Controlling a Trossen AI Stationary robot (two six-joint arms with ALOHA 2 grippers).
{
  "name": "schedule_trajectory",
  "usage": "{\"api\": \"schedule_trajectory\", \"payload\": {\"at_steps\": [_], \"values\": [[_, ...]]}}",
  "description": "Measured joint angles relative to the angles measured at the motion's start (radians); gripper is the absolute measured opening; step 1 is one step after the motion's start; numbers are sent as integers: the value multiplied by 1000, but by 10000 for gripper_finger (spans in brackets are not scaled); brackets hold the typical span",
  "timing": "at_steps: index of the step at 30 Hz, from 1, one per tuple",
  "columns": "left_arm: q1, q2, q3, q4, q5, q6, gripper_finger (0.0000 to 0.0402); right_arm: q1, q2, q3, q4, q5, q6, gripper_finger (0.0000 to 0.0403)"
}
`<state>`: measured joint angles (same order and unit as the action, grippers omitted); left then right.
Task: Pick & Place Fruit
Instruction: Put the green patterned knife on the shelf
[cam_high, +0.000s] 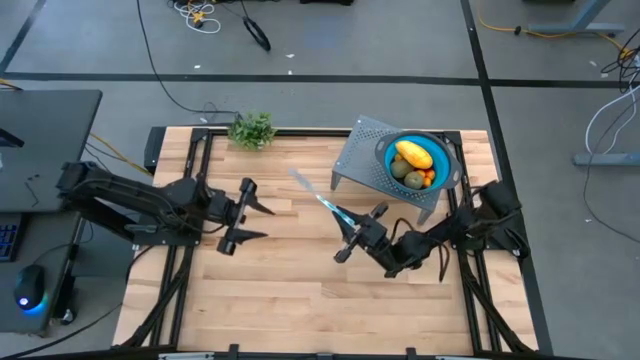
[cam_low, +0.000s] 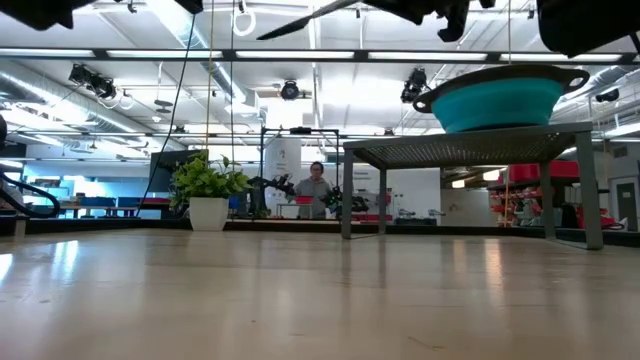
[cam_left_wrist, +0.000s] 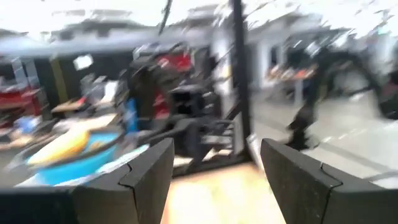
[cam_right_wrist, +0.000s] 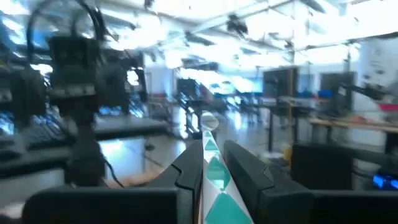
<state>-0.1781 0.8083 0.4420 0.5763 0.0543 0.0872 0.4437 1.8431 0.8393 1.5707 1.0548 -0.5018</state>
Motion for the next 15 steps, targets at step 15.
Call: {"api": "schedule_trajectory", "payload": {"at_steps": [15], "values": [[2,392,-29,390,47,18,249,-8,-15,1,-2,-90,-89,59]]}}
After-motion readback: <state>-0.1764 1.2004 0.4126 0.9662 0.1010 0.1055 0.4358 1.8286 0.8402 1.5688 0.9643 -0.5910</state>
